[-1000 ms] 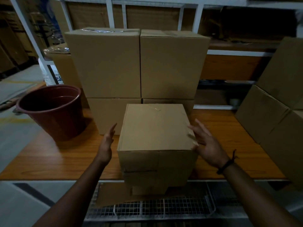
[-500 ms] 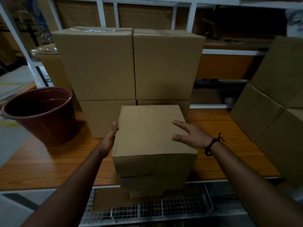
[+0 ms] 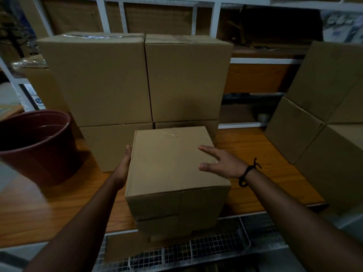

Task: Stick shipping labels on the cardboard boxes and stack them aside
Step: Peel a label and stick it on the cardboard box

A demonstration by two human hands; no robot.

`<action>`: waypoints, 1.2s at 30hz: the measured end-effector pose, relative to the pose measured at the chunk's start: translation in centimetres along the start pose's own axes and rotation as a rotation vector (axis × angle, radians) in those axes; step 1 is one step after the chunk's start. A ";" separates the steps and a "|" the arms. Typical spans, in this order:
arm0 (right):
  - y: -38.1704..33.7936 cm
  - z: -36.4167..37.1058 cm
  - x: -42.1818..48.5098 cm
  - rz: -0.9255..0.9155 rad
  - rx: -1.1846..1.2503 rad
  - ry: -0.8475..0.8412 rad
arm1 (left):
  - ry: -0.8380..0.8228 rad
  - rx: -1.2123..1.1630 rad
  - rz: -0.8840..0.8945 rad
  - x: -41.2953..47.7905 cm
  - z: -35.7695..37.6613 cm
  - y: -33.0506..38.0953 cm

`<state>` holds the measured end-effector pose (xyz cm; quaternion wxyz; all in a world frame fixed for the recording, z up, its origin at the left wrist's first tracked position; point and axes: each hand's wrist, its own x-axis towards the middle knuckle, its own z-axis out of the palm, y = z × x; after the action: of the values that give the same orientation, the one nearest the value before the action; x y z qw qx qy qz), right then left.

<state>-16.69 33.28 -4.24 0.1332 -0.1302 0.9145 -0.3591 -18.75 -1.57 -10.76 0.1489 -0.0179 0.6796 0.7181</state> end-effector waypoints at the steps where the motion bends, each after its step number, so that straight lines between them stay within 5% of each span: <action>1: 0.1 0.1 0.0 0.001 0.009 0.004 | -0.003 0.001 0.010 -0.3 0.2 0.2; 18: -1.4 1.2 -0.8 -0.026 0.093 0.079 | -0.011 -0.047 -0.123 -3.7 2.6 6.2; 25: 0.6 6.1 -1.6 -0.111 0.475 0.149 | 0.135 0.300 -0.057 -6.3 4.0 13.3; 29: 1.7 8.7 -1.3 -0.078 0.669 0.174 | 0.253 0.857 -0.031 -6.3 7.1 14.2; 36: 5.1 8.0 -0.5 0.075 0.807 0.088 | 0.236 0.924 0.078 -5.4 10.0 12.9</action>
<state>-14.23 32.06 -13.33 0.1474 -0.0183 0.7092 -0.6892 -14.89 6.78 3.71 0.0360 -0.0058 0.9400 0.3391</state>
